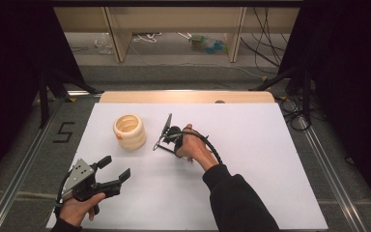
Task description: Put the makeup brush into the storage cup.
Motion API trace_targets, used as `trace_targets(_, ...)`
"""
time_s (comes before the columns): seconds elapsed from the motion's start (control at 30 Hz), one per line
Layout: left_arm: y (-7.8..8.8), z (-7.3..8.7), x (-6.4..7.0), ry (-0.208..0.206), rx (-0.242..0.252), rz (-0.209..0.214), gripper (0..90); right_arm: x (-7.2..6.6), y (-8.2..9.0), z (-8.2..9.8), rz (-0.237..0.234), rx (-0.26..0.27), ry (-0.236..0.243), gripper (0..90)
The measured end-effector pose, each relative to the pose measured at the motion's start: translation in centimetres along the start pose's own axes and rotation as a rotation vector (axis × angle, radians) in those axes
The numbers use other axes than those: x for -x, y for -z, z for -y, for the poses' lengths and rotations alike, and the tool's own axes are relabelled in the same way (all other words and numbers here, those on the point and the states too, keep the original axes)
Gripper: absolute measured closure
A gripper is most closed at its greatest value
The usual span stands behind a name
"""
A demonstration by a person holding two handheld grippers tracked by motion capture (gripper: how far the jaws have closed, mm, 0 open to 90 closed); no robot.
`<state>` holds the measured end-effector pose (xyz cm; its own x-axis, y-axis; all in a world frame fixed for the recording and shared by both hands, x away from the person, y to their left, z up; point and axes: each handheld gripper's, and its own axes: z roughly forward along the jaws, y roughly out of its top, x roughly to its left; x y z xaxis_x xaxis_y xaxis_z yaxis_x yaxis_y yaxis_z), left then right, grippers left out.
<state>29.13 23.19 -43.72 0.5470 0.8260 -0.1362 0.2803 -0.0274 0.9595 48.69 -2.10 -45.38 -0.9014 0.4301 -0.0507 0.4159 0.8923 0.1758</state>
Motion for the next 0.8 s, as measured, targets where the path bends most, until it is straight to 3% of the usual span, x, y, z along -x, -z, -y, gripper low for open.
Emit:
trace_targets(0.1,-0.1,0.0,0.0,-0.004,-0.003,-0.003,15.9,-0.2,0.9,-0.1,-0.009,0.035,0.013,84.0)
trace_targets(0.2,0.0,0.0,0.1,-0.007,-0.003,-0.003,15.9,-0.7,1.9,0.0,-0.023,0.063,-0.014,84.0)
trace_targets(0.33,0.0,0.0,0.0,-0.007,-0.004,-0.005,15.9,-1.1,2.6,0.5,0.005,0.079,0.036,84.0)
trace_targets(0.37,0.0,0.0,0.0,-0.006,-0.004,-0.005,15.9,-1.0,2.7,0.6,0.018,0.078,0.073,84.0)
trace_targets(0.47,0.0,0.0,0.0,-0.009,-0.003,-0.001,15.9,-1.8,3.2,0.8,-0.01,0.101,0.036,84.0)
trace_targets(0.7,0.0,0.0,0.1,-0.01,0.001,0.004,15.8,-2.7,4.1,1.8,0.023,0.131,0.14,84.0)
trace_targets(0.8,0.0,0.0,0.1,-0.012,0.0,0.005,15.7,-3.4,4.4,2.5,0.008,0.162,0.13,84.0)
